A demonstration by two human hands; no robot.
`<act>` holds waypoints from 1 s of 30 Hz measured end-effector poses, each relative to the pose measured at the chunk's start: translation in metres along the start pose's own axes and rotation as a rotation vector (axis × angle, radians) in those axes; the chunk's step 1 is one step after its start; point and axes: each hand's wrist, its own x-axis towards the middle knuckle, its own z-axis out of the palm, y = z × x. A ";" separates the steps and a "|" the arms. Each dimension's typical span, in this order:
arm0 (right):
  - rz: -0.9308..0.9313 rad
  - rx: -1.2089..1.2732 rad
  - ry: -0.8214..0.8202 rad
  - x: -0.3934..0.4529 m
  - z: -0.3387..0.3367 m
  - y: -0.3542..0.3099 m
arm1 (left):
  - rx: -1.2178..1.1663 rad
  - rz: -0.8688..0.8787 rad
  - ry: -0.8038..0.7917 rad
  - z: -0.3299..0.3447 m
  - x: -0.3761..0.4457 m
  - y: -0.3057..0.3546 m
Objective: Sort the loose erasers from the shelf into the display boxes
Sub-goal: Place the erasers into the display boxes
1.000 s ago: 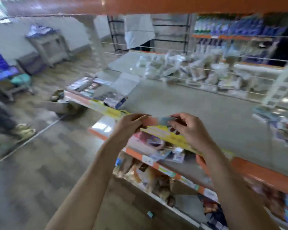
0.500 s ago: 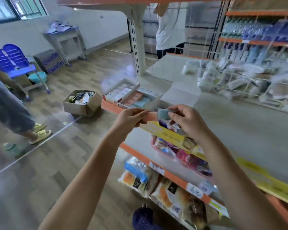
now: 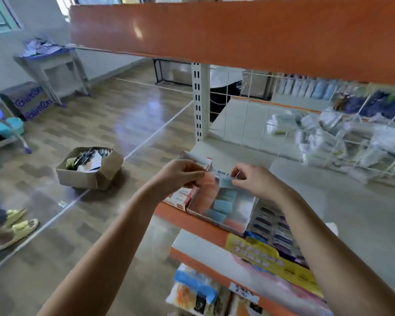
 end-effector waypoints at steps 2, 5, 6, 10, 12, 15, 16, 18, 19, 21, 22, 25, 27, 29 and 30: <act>0.041 -0.064 -0.026 0.005 0.005 -0.004 | 0.063 0.034 -0.094 -0.006 0.014 -0.002; 0.128 -0.082 -0.026 0.006 0.012 -0.007 | 0.150 0.077 -0.225 -0.011 0.034 -0.002; 0.158 -0.084 -0.020 0.006 0.014 -0.009 | 0.153 0.089 -0.262 -0.011 0.040 -0.002; 0.256 -0.074 0.003 0.003 0.022 -0.014 | 0.102 0.111 -0.406 -0.008 0.058 -0.001; 0.277 -0.093 0.016 0.003 0.027 -0.016 | 0.105 0.128 -0.478 -0.007 0.063 0.000; 0.324 -0.138 0.016 0.003 0.032 -0.020 | 0.133 0.136 -0.554 -0.006 0.067 -0.001; 0.340 -0.140 0.003 0.002 0.033 -0.022 | 0.143 0.140 -0.569 -0.006 0.068 -0.001; 0.352 -0.154 -0.028 0.002 0.032 -0.023 | 0.159 0.156 -0.584 -0.006 0.070 -0.003; 0.352 -0.153 -0.040 0.002 0.032 -0.022 | 0.160 0.163 -0.588 -0.006 0.070 -0.004; 0.343 -0.137 -0.066 0.001 0.031 -0.021 | 0.160 0.178 -0.584 -0.005 0.072 -0.003; 0.338 -0.129 -0.077 0.001 0.030 -0.021 | 0.165 0.187 -0.577 -0.004 0.073 -0.003; 0.326 -0.119 -0.096 0.002 0.027 -0.021 | 0.181 0.206 -0.573 -0.002 0.074 0.000; 0.316 -0.102 -0.106 0.003 0.025 -0.021 | 0.185 0.216 -0.570 -0.002 0.075 0.002; 0.311 -0.071 -0.108 0.004 0.023 -0.022 | 0.195 0.226 -0.562 -0.003 0.075 0.003; 0.312 -0.057 -0.106 0.004 0.022 -0.022 | 0.200 0.229 -0.558 -0.004 0.075 0.003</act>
